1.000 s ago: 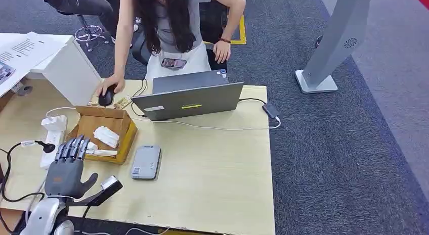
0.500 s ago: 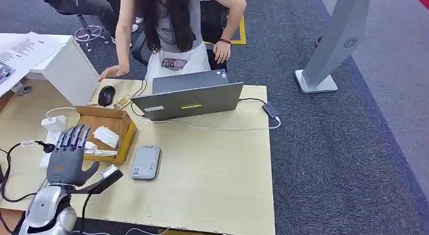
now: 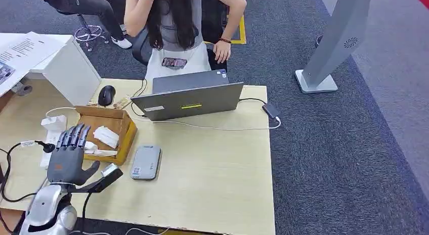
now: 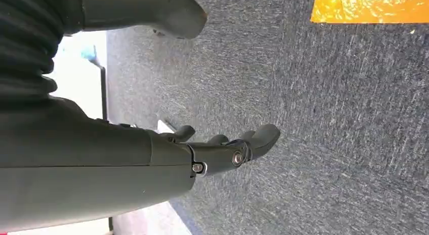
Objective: Pass the card to the sensor for recognition and then transmit it.
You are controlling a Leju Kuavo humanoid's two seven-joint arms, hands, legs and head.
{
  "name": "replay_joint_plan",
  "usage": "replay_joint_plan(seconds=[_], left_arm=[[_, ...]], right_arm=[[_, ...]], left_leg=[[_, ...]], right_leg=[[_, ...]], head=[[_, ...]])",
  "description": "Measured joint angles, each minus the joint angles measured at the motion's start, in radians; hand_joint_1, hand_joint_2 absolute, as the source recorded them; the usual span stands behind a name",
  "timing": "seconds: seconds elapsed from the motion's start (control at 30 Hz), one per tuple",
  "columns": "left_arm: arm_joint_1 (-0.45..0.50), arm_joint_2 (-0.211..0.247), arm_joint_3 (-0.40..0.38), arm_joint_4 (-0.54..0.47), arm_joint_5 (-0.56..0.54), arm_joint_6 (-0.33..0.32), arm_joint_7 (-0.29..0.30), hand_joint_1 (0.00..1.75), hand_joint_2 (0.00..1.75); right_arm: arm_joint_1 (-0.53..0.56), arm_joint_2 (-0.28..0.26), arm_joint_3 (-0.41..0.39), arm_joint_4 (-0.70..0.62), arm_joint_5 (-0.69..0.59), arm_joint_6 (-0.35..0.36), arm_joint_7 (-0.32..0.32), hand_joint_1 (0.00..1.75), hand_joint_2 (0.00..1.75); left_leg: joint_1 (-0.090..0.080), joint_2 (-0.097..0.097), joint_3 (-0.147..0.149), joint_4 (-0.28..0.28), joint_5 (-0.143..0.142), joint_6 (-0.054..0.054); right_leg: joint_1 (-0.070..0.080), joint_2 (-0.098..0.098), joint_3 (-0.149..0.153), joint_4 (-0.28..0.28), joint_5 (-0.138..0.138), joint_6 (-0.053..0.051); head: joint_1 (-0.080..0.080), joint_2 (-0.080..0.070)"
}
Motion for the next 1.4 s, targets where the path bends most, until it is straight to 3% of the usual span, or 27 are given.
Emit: replay_joint_plan(seconds=[0.8, 1.4], left_arm=[[0.003, 0.0, 0.0, 0.0, 0.006, -0.093, 0.032, 0.0, 1.75], [0.003, 0.0, -0.001, 0.0, 0.004, -0.116, 0.036, 0.0, 1.75]], right_arm=[[0.0, 0.0, -0.005, 0.0, 0.021, 0.002, -0.006, 0.0, 1.75], [0.0, 0.0, -0.008, 0.0, 0.026, 0.003, -0.005, 0.0, 1.75]], left_leg=[[0.0, 0.0, 0.0, 0.0, 0.0, 0.0], [0.0, 0.0, 0.0, 0.0, 0.0, 0.0]], right_leg=[[0.0, 0.0, 0.0, 0.0, 0.0, 0.0], [0.0, 0.0, 0.0, 0.0, 0.0, 0.0]], head=[[0.0, 0.0], [0.0, 0.0]])
